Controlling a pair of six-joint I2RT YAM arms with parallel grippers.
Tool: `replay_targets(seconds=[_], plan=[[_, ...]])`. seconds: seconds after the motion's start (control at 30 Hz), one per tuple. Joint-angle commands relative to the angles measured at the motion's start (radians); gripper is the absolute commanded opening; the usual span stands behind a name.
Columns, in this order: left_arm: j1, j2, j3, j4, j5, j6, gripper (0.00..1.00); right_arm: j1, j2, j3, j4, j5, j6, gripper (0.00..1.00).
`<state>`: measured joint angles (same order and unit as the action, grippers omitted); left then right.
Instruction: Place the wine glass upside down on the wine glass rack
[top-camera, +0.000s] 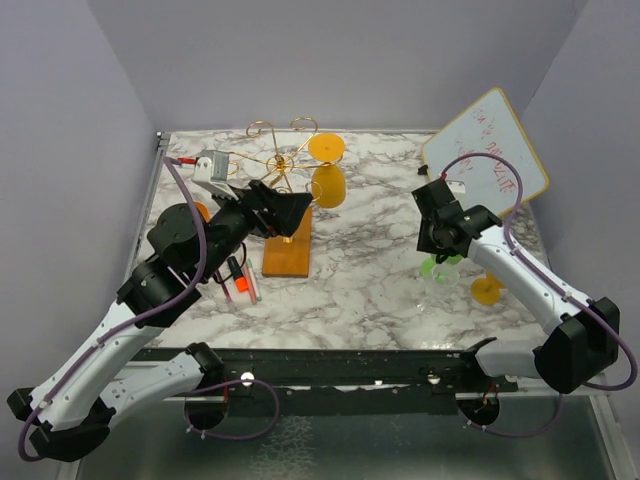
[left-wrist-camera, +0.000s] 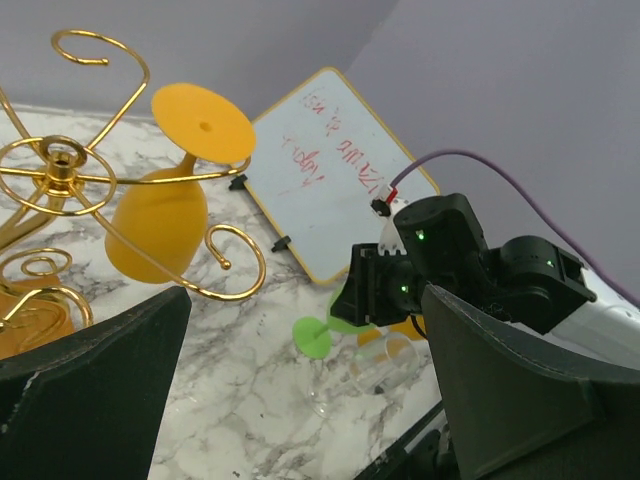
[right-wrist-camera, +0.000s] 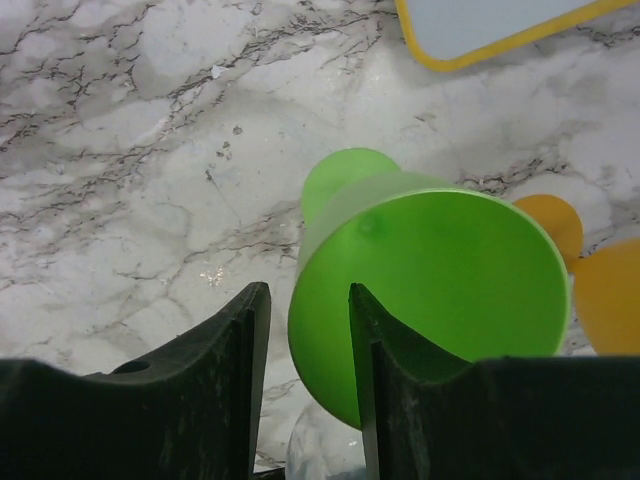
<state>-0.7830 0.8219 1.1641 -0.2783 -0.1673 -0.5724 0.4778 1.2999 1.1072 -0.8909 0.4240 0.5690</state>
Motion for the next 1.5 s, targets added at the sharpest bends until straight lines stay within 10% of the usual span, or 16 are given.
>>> replay_targets(seconds=[0.0, 0.27, 1.0, 1.47], plan=[[-0.004, -0.020, -0.026, -0.013, 0.101, -0.052, 0.99, 0.000, -0.016, -0.002, 0.050, 0.045, -0.035, 0.41], [-0.004, -0.026, -0.015, -0.032, 0.155, -0.094, 0.99, 0.000, -0.058, 0.014, 0.101, 0.031, -0.095, 0.01], [-0.004, 0.192, 0.107, 0.242, 0.113, -0.353, 0.99, 0.000, -0.486, -0.044, 0.985, -0.272, 0.003, 0.01], [-0.003, 0.304, 0.039, 0.532, 0.071, -0.614, 0.99, -0.001, -0.574, -0.124, 1.230, -0.383, 0.180, 0.01]])
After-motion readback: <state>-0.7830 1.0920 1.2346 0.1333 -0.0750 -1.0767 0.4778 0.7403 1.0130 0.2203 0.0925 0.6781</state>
